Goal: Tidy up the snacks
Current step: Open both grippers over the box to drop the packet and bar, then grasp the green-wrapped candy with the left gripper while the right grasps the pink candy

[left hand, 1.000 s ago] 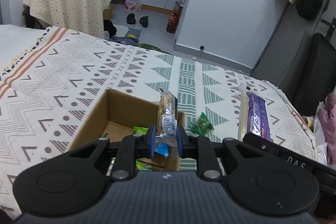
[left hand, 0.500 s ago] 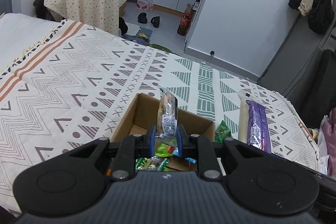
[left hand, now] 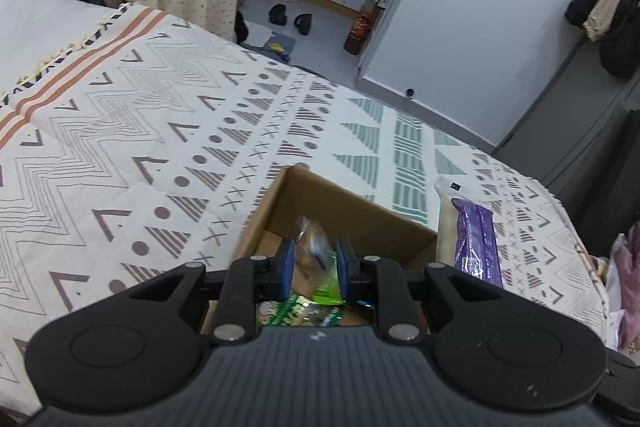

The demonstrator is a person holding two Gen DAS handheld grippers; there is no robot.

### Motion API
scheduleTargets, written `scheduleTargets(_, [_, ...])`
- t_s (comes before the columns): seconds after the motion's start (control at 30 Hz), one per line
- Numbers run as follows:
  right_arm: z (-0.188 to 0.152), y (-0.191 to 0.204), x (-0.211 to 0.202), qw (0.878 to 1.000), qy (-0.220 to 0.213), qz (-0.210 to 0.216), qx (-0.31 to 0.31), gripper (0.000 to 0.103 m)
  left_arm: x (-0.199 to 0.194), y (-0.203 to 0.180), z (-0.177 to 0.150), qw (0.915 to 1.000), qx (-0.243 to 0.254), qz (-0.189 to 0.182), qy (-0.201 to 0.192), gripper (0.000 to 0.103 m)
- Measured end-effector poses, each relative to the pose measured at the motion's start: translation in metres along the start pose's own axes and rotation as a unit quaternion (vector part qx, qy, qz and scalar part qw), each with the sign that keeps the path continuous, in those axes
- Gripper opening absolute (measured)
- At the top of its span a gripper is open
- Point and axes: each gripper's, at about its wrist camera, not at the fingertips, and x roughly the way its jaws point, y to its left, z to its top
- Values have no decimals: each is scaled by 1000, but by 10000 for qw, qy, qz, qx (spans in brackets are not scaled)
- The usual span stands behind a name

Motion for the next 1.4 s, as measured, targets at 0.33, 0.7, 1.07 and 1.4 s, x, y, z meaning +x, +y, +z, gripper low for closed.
scheduleTargets(0.33, [-1,24,26,9990,257,225,-299,29,6,16,14,9999,-97,-78,73,27])
scheduleTargets(0.7, [-3,23,23,9985,484,160,-214,39,3,21,14,9997,-93,-13,213,53])
scheduleTargets(1.07, [3,-13,-7,9996,180,3,219,44,-12,1,8,9998,154,55,149,76])
scheduleTargets(1.4, [1,-48,-26,9985,48,58,536,54,-23,-31,-3,9993,372,10,75,81])
